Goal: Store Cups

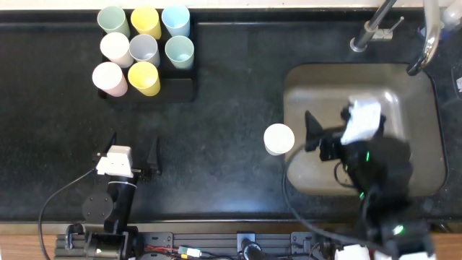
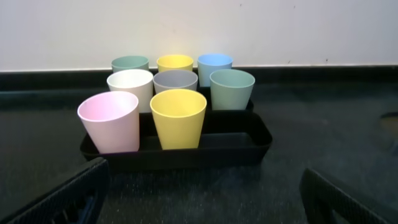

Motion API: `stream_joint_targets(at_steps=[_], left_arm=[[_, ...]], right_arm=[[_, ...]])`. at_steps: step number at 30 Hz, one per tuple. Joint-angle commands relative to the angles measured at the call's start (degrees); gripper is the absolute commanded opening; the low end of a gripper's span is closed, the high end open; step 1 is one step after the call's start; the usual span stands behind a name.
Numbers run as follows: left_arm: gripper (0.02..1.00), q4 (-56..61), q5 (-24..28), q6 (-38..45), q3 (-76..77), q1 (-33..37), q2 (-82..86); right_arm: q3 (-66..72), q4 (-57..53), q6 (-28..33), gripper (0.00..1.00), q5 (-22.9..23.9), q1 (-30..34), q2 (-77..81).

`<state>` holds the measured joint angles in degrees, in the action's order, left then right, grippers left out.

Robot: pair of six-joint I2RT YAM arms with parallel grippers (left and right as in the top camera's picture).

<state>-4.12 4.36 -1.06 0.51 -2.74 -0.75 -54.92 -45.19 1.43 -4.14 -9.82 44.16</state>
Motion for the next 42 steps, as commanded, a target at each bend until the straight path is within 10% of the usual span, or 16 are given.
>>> stream_joint_targets(at_steps=[1, 12, 26, 40, 42], left_arm=[[1.0, -0.17, 0.72, 1.05, -0.07, 0.0, 0.59], [1.0, -0.17, 0.72, 1.05, -0.07, 0.02, 0.59], [1.0, -0.17, 0.72, 1.05, -0.07, 0.0, 0.59], [1.0, -0.17, 0.72, 1.07, -0.07, 0.0, 0.59], [1.0, -0.17, 0.72, 1.07, -0.07, 0.0, 0.59]], right_arm=[[-13.22, -13.33, -0.42, 0.998, -10.95, 0.04, 12.35], [-16.41, -31.54, 0.28, 0.996, -11.26, 0.11, 37.83], [-16.41, -25.18, 0.28, 0.998, -3.06, -0.02, 51.36], [-16.41, -23.1, 0.94, 0.058, -2.21, -3.89, 52.11], [-16.41, -22.67, 0.92, 0.045, -2.21, -4.33, 52.11]])
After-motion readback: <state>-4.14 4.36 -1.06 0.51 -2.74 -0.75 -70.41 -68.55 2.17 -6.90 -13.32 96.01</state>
